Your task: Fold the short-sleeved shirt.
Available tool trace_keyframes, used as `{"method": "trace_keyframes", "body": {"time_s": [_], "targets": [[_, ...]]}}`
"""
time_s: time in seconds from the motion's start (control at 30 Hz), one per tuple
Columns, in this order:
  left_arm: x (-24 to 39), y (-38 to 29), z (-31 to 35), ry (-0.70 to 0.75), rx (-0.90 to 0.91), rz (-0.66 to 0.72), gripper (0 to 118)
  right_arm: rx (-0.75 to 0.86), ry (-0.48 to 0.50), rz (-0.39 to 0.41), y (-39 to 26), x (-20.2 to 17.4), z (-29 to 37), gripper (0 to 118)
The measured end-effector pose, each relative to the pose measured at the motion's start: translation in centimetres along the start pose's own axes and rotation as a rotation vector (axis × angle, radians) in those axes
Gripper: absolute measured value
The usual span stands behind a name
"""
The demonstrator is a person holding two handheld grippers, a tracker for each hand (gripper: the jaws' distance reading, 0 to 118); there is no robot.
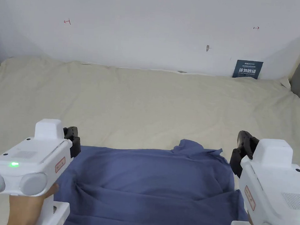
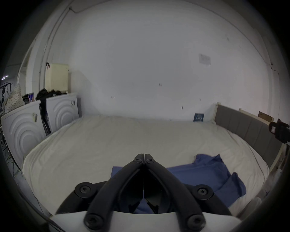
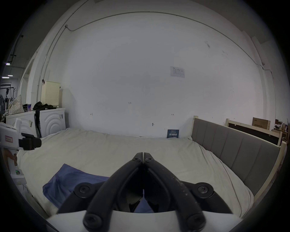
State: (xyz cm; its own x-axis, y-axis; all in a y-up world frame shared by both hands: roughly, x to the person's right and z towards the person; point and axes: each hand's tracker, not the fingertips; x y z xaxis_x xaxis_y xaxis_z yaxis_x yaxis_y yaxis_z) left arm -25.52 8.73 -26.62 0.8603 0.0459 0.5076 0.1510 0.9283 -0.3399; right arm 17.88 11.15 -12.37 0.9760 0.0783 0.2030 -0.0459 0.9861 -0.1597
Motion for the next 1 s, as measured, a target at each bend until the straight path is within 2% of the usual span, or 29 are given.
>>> {"method": "trace_keyframes", "body": {"time_s": [0.27, 0.3, 0.33, 0.37, 0.4, 0.43, 0.5, 0.53, 0.7, 0.77, 0.83, 0.87, 0.9, 0.93, 1.0], "targets": [[-8.4, -0.5, -10.3, 0.024, -0.285, 0.042, 0, -0.063, 0.014, 0.003, -1.3, -0.7, -4.8, 1], [-9.4, -0.8, -11.4, 0.03, -0.297, 0.075, 3, -0.074, 0.014, 0.007, -1.5, -0.8, -5.4, 1], [-10.6, -1.2, -12.6, 0.037, -0.317, 0.101, 12, -0.082, 0.016, 0.01, -1.7, -0.9, -6.2, 1], [-11.6, -1.6, -13.9, 0.049, -0.334, 0.124, 28, -0.093, 0.016, 0.011, -2.0, -1.0, -7.0, 1], [-12.4, -1.8, -15.2, 0.053, -0.358, 0.119, 62, -0.105, 0.016, 0.012, -2.3, -1.1, -7.7, 1], [-13.1, -1.9, -16.4, 0.076, -0.392, 0.112, 81, -0.117, 0.016, 0.013, -2.6, -1.2, -8.5, 1], [-13.8, -2.2, -18.1, 0.127, -0.416, 0.1, 100, -0.136, 0.013, 0.012, -3.1, -1.4, -9.9, 1], [-14.5, -2.4, -19.2, 0.13, -0.443, 0.1, 100, -0.147, 0.012, 0.009, -3.5, -1.5, -10.5, 1], [-16.9, -3.8, -23.4, 0.151, -0.582, 0.121, 98, -0.203, 0.016, -0.011, -5.3, -2.0, -13.3, 1], [-17.2, -4.3, -24.5, 0.143, -0.63, 0.121, 89, -0.227, 0.015, -0.017, -6.0, -2.0, -14.1, 1], [-16.8, -4.7, -25.7, 0.145, -0.673, 0.093, 75, -0.251, 0.015, -0.029, -6.7, -1.8, -14.5, 1], [-16.7, -4.9, -26.0, 0.151, -0.676, 0.069, 75, -0.266, 0.015, -0.04, -7.0, -1.7, -14.7, 1], [-16.1, -4.6, -25.7, 0.16, -0.649, 0.037, 66, -0.279, 0.016, -0.049, -7.2, -1.5, -14.9, 1], [-15.6, -4.3, -25.5, 0.154, -0.632, 0.024, 49, -0.291, 0.018, -0.056, -7.4, -1.3, -14.9, 1], [-14.8, -4.1, -25.3, 0.098, -0.592, -0.006, 3, -0.308, 0.012, -0.068, -7.7, -0.8, -15.3, 1]]}}
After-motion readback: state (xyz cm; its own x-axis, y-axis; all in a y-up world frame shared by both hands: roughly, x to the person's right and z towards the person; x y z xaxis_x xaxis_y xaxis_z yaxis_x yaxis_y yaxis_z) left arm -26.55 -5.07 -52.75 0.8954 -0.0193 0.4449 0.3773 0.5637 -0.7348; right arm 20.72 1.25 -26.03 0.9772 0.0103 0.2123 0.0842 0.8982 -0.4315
